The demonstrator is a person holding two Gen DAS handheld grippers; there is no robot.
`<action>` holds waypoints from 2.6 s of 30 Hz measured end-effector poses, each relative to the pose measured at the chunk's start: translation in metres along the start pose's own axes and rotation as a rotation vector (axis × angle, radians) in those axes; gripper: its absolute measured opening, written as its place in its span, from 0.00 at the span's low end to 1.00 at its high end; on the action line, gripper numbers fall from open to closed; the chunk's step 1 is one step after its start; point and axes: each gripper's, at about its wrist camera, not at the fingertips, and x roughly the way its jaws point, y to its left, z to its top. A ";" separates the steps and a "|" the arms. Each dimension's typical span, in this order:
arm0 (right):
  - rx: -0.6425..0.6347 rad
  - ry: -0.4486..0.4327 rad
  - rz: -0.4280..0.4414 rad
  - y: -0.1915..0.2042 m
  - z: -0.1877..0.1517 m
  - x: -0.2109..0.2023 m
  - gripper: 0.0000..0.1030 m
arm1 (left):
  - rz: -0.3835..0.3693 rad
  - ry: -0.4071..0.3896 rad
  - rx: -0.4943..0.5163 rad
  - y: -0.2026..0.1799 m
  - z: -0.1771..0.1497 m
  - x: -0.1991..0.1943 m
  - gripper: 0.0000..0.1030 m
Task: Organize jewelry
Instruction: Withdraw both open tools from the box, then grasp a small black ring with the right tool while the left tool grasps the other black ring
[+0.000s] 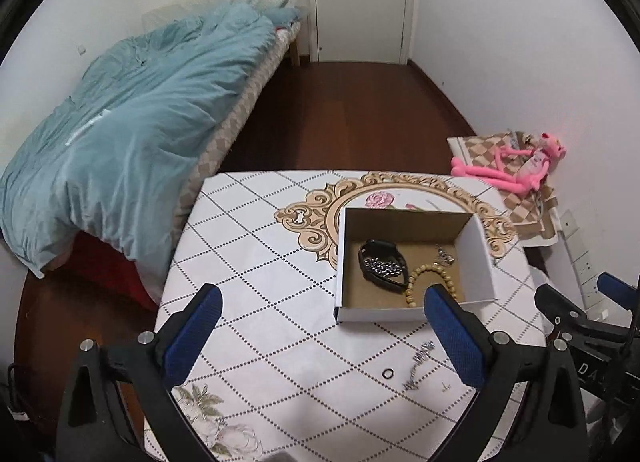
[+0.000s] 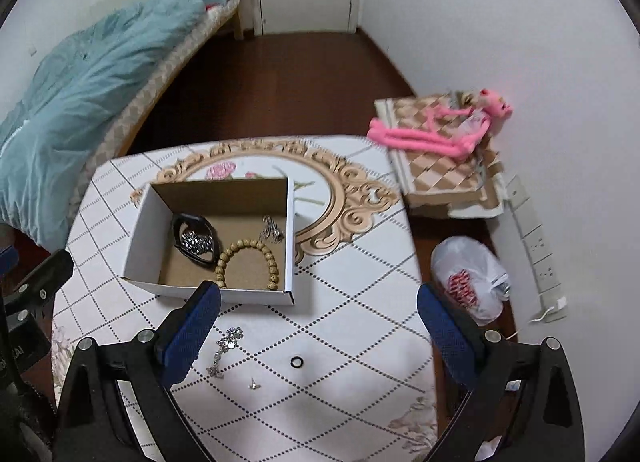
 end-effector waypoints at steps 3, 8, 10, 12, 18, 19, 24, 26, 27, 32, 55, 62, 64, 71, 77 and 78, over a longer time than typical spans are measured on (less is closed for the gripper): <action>-0.002 -0.044 -0.007 -0.001 -0.003 -0.025 0.97 | -0.009 -0.035 0.001 0.000 -0.003 -0.023 1.00; 0.012 -0.117 -0.002 -0.001 -0.010 -0.068 0.97 | -0.028 -0.082 0.003 0.002 -0.007 -0.057 1.00; 0.013 -0.140 0.001 0.000 -0.012 -0.081 0.97 | -0.034 -0.093 0.001 0.003 -0.009 -0.066 1.00; 0.018 -0.160 0.004 0.000 -0.016 -0.093 0.97 | -0.045 -0.099 -0.006 0.004 -0.011 -0.073 1.00; 0.042 -0.167 0.034 -0.002 -0.025 -0.107 0.97 | -0.048 -0.100 -0.033 0.009 -0.020 -0.082 1.00; 0.048 -0.159 0.039 -0.003 -0.027 -0.105 0.97 | -0.051 -0.100 -0.040 0.011 -0.022 -0.080 1.00; 0.084 -0.060 0.069 -0.011 -0.048 -0.070 0.97 | 0.008 -0.054 -0.056 0.017 -0.046 -0.049 1.00; 0.097 -0.003 0.083 -0.013 -0.060 -0.040 0.95 | 0.026 -0.021 -0.047 0.017 -0.057 -0.032 1.00; 0.098 0.017 0.088 -0.014 -0.066 -0.027 0.88 | 0.041 0.009 -0.043 0.017 -0.064 -0.019 1.00; 0.107 0.128 0.098 -0.013 -0.091 0.044 0.64 | 0.066 0.112 -0.034 0.015 -0.092 0.032 1.00; 0.101 0.080 0.050 -0.012 -0.113 0.101 0.12 | -0.114 0.256 0.070 -0.035 -0.108 0.106 0.72; 0.123 0.084 0.034 -0.028 -0.120 0.100 0.12 | -0.122 0.256 0.140 -0.058 -0.111 0.114 0.38; 0.131 0.090 0.032 -0.032 -0.121 0.101 0.12 | -0.117 0.241 0.162 -0.062 -0.111 0.116 0.28; 0.128 0.086 0.036 -0.034 -0.123 0.099 0.12 | -0.133 0.227 0.176 -0.068 -0.109 0.119 0.10; 0.130 0.059 0.063 -0.031 -0.117 0.085 0.12 | -0.145 0.205 0.158 -0.060 -0.109 0.107 0.10; 0.130 0.051 0.072 -0.030 -0.114 0.081 0.12 | -0.149 0.197 0.154 -0.059 -0.107 0.102 0.10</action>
